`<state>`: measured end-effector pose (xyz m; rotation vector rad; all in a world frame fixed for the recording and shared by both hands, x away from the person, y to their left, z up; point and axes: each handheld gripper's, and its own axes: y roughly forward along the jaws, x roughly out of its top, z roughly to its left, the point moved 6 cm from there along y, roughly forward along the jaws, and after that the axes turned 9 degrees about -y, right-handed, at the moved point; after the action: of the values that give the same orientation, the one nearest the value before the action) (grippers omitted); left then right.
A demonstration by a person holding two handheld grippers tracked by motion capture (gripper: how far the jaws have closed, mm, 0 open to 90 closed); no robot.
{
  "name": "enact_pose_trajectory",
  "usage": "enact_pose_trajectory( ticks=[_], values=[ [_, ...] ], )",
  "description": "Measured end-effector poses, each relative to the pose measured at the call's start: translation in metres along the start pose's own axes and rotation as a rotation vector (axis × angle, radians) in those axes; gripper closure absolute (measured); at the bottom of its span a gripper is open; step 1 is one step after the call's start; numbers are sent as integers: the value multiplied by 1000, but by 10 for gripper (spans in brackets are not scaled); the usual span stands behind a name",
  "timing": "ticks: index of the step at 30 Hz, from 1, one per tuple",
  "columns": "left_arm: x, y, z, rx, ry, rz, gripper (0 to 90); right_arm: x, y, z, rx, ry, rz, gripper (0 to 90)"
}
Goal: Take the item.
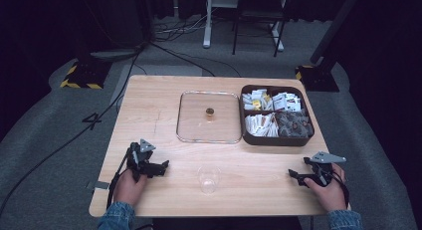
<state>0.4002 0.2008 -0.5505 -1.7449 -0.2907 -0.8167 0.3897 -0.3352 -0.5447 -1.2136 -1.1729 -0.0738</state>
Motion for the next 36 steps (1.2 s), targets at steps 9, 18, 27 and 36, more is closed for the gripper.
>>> enact_pose_trajectory(
  ticks=[9, 18, 27, 36],
  values=[
    [0, 0, 0, 2, 1, 0, 0, 0, 0, 0, 1, 0, 0, 144],
    [0, 0, 0, 3, 4, 2, 0, 1, 1, 0, -9, 7, 3, 143],
    [0, 0, 0, 2, 1, 0, 0, 1, 1, 0, -10, 8, 3, 143],
    [0, 0, 0, 1, -2, 0, 0, 4, -4, 1, 12, 56, 2, 240]
  ],
)
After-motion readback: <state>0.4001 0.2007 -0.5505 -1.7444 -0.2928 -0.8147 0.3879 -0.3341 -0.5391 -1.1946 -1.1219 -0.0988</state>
